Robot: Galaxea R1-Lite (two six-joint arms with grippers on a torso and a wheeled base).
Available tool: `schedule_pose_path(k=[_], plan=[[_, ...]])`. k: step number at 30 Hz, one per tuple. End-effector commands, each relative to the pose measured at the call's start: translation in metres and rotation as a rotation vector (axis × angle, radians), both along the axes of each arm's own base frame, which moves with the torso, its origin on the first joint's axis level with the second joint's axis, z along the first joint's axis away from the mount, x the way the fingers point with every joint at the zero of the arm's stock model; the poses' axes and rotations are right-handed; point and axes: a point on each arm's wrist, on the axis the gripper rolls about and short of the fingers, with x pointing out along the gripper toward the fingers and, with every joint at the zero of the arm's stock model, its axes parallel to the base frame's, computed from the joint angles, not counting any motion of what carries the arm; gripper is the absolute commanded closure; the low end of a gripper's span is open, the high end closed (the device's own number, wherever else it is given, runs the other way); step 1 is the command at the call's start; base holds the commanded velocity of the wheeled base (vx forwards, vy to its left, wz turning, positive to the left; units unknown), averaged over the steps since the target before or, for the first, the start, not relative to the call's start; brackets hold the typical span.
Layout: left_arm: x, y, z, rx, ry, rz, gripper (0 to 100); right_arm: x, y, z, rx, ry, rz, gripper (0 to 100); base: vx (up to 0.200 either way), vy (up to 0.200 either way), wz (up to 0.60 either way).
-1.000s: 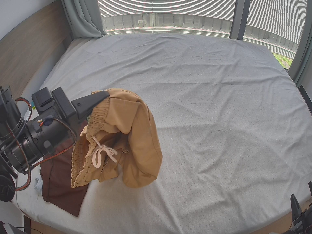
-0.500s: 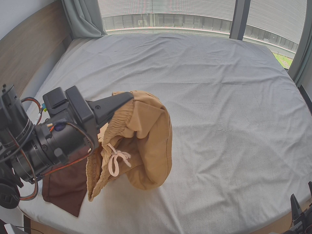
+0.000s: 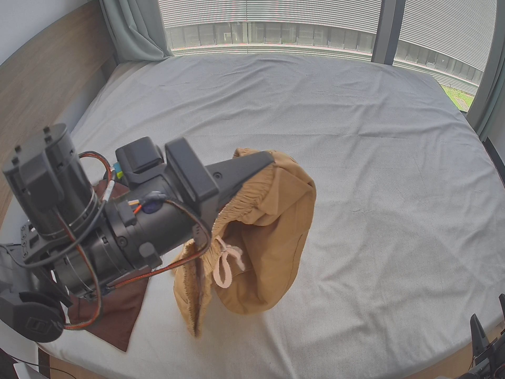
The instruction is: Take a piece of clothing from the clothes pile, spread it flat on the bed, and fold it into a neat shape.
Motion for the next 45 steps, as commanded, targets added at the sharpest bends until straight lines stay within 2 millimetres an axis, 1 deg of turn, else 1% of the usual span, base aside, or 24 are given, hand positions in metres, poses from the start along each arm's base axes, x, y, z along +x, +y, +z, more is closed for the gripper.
schedule_pose_path(k=[1,4,7,8,9,11,14,17,20,25,26,27,28,29,32,36,37,38,39,41,42,43,44,45], plan=[[0.007,-0.025,-0.019,0.038,0.036,-0.043,100,0.000,0.000,-0.005,-0.002,0.001,0.001,0,0.000,0.000,0.00],[0.012,-0.038,-0.022,0.038,0.039,-0.060,100,0.000,0.000,-0.005,-0.004,0.001,0.001,0,0.000,0.000,0.00],[0.014,-0.052,-0.030,0.053,0.053,-0.086,100,0.000,0.000,-0.005,-0.002,0.001,0.001,0,0.000,0.000,0.00],[0.014,-0.052,-0.030,0.053,0.053,-0.086,100,0.000,0.000,-0.005,-0.002,0.001,0.001,0,0.000,0.000,0.00],[0.015,-0.059,-0.032,0.048,0.066,-0.101,100,0.000,0.000,-0.005,-0.002,0.001,0.001,0,0.000,0.000,0.00],[0.018,-0.071,-0.034,0.019,0.106,-0.122,100,0.000,0.000,-0.005,-0.002,0.001,0.001,0,0.000,0.000,0.00],[0.023,-0.082,-0.035,-0.024,0.154,-0.139,100,0.000,0.000,-0.005,-0.004,0.001,0.001,0,0.000,0.000,0.00],[0.025,-0.091,-0.035,-0.046,0.162,-0.157,100,0.000,0.000,-0.005,-0.004,0.001,0.001,0,0.000,0.000,0.00],[0.022,-0.099,-0.031,-0.058,0.148,-0.197,100,0.000,0.000,-0.005,-0.004,0.001,0.001,0,0.000,0.000,0.00],[0.013,-0.109,-0.012,-0.103,0.104,-0.276,100,0.000,0.000,-0.005,-0.002,0.001,0.001,0,0.000,0.000,0.00],[0.013,-0.109,-0.012,-0.103,0.104,-0.276,100,0.000,0.000,-0.005,-0.002,0.001,0.001,0,0.000,0.000,0.00],[0.011,-0.113,0.001,-0.143,0.086,-0.293,100,0.000,0.000,-0.005,-0.002,0.001,0.001,0,0.000,0.000,0.00],[0.011,-0.113,0.001,-0.143,0.086,-0.293,100,0.000,0.000,-0.005,-0.002,0.001,0.001,0,0.000,0.000,0.00],[0.009,-0.114,0.012,-0.176,0.073,-0.303,100,0.000,0.000,-0.005,-0.002,0.001,0.001,0,0.000,0.000,0.00],[0.006,-0.111,0.031,-0.230,0.048,-0.314,100,0.000,0.000,-0.005,-0.002,0.001,0.001,0,0.000,0.000,0.00],[0.001,-0.098,0.069,-0.361,0.044,-0.327,100,0.000,0.000,-0.005,-0.002,0.001,0.001,0,0.000,0.000,0.00],[0.001,-0.097,0.070,-0.364,0.044,-0.327,100,0.000,0.000,-0.005,-0.004,0.001,0.001,0,0.000,0.000,0.00],[0.000,-0.092,0.078,-0.390,0.041,-0.329,100,0.000,0.000,-0.005,-0.002,0.001,0.001,0,0.000,0.000,0.00],[0.002,-0.089,0.081,-0.398,0.035,-0.319,100,0.000,0.000,-0.005,-0.002,0.001,0.001,0,0.000,0.000,0.00],[0.007,-0.083,0.081,-0.397,0.035,-0.298,100,0.000,0.000,-0.005,-0.002,0.001,0.001,0,0.000,0.000,0.00],[0.015,-0.079,0.073,-0.376,0.048,-0.267,100,0.000,0.000,-0.005,-0.002,0.001,0.001,0,0.000,0.000,0.00],[0.016,-0.078,0.067,-0.359,0.057,-0.259,100,0.000,0.000,-0.005,-0.002,0.001,0.001,0,0.000,0.000,0.00],[0.020,-0.076,0.058,-0.335,0.069,-0.244,100,0.000,0.000,-0.005,-0.002,0.001,0.001,0,0.000,0.000,0.00],[0.026,-0.071,0.043,-0.288,0.080,-0.214,100,0.000,0.000,-0.005,-0.002,0.001,0.001,0,0.000,0.000,0.00]])
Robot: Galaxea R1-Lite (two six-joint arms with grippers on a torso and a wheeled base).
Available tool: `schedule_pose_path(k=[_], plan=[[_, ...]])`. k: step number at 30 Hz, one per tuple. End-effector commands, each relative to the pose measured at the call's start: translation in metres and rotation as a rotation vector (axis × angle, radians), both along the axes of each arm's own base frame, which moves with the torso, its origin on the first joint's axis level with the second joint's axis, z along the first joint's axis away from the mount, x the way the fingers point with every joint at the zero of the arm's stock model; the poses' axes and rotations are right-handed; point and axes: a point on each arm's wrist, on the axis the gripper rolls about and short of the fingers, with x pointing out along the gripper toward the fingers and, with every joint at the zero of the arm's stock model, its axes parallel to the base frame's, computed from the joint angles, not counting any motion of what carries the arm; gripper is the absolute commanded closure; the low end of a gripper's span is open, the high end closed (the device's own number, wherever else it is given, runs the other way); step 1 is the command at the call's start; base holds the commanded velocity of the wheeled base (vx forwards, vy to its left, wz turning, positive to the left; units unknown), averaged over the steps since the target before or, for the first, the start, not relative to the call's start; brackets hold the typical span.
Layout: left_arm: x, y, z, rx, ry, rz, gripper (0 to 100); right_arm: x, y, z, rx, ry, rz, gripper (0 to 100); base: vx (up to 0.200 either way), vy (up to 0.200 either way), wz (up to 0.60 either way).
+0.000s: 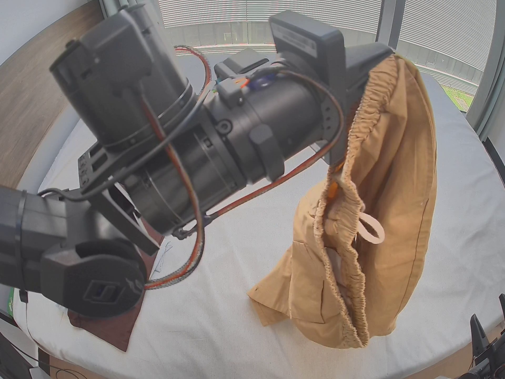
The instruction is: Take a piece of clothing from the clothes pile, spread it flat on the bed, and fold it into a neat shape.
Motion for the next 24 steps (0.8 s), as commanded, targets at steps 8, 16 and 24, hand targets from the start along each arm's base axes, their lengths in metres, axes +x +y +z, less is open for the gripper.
schedule_pose_path(k=[8,16,24], plan=[[0.032,0.040,-0.089,0.266,0.015,0.178,100,0.000,0.000,-0.005,0.000,0.001,0.001,0,0.000,0.000,0.00],[0.036,0.066,-0.118,0.332,-0.030,0.229,100,0.000,0.000,-0.005,0.002,0.001,0.001,0,0.000,0.000,0.00],[0.043,0.085,-0.132,0.335,-0.047,0.296,100,0.000,0.000,-0.005,0.002,0.001,0.001,0,0.000,0.000,0.00]])
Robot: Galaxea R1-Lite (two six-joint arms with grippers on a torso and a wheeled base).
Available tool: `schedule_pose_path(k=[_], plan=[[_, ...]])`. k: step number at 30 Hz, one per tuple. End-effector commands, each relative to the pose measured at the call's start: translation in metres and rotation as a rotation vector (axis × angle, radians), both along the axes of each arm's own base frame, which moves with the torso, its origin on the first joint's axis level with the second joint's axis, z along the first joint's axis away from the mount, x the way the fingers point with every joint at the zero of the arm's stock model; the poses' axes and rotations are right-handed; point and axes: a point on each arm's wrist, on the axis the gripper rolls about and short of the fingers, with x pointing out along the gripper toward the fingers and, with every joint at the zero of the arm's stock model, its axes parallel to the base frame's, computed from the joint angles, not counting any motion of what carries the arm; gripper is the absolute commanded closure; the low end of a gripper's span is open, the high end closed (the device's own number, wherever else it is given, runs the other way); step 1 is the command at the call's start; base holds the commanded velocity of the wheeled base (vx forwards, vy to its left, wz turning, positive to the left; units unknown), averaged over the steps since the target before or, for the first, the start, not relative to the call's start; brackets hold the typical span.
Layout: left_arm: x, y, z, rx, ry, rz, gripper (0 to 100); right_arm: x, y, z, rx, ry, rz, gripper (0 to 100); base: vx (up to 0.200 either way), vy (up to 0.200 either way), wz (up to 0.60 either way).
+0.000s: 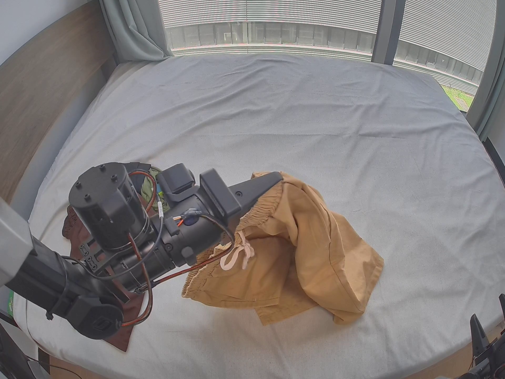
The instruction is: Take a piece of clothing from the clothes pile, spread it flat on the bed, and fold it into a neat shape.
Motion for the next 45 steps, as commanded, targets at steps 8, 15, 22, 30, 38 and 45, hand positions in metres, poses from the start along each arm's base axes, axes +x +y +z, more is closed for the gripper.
schedule_pose_path(k=[8,15,22,30,38,45], plan=[[0.010,0.023,-0.021,0.015,-0.003,0.082,100,0.000,0.000,-0.005,-0.001,0.002,0.001,0,0.000,0.000,0.00],[0.023,0.042,-0.042,0.072,-0.051,0.168,100,0.000,0.000,-0.005,-0.003,0.002,0.001,0,0.000,0.000,0.00],[0.030,0.063,-0.044,0.104,-0.060,0.233,100,0.000,0.000,-0.005,-0.003,0.002,0.001,0,0.000,0.000,0.00],[0.038,0.080,-0.047,0.194,-0.138,0.282,100,0.000,0.000,-0.005,-0.003,0.002,0.001,0,0.000,0.000,0.00],[0.045,0.096,-0.047,0.199,-0.139,0.330,100,0.000,0.000,-0.005,-0.003,0.002,-0.001,0,0.000,0.000,0.00],[0.051,0.118,-0.048,0.254,-0.177,0.358,100,0.000,0.000,-0.005,-0.001,0.002,0.001,0,0.000,0.000,0.00]])
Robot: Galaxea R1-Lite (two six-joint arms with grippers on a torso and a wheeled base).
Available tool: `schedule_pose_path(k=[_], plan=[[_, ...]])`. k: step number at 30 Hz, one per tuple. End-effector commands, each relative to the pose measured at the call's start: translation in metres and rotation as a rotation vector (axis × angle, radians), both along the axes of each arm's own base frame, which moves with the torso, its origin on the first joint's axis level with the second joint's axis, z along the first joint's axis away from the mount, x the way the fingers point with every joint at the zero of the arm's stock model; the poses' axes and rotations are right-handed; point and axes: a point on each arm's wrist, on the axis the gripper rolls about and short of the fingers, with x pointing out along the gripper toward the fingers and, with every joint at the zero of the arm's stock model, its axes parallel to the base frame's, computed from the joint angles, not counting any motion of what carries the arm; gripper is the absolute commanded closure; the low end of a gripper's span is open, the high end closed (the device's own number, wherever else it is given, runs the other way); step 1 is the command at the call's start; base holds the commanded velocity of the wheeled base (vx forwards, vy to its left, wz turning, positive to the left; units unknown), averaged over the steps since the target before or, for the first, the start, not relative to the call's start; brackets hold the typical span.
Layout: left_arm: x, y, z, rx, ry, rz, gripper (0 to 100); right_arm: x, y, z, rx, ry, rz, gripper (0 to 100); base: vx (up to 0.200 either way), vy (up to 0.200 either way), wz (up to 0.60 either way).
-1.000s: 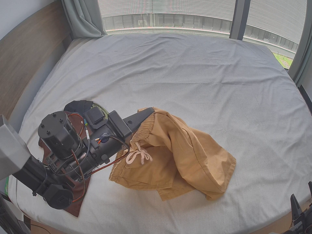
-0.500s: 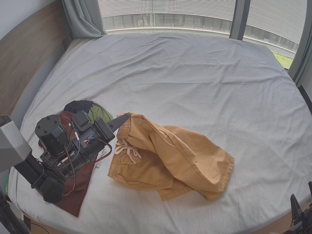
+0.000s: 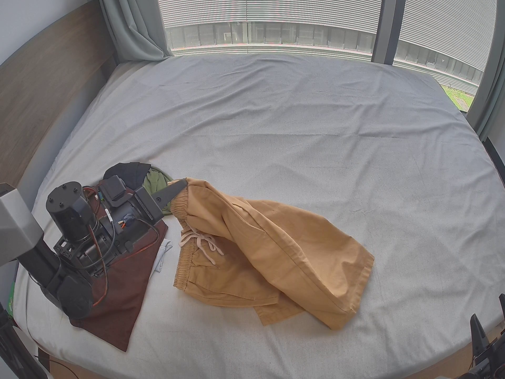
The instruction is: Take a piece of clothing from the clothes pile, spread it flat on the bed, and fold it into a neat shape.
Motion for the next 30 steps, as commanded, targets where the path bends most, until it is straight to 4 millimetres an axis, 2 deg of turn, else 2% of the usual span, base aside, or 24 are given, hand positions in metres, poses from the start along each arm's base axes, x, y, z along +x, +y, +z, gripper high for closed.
schedule_pose_path(k=[1,7,16,30], plan=[[0.003,0.013,-0.001,0.018,-0.010,0.038,100,0.000,0.000,-0.005,-0.002,0.001,0.001,0,0.000,0.000,0.00],[0.004,0.015,-0.003,0.027,-0.005,0.034,100,0.000,0.000,-0.005,-0.002,0.001,-0.001,0,0.000,0.000,0.00],[0.009,0.017,-0.020,0.092,0.014,0.046,100,0.000,0.000,-0.005,-0.003,0.001,0.001,0,0.000,0.000,0.00],[0.011,0.021,-0.023,0.096,0.024,0.063,100,0.000,0.000,-0.005,-0.016,-0.002,0.018,0,0.000,0.000,0.00]])
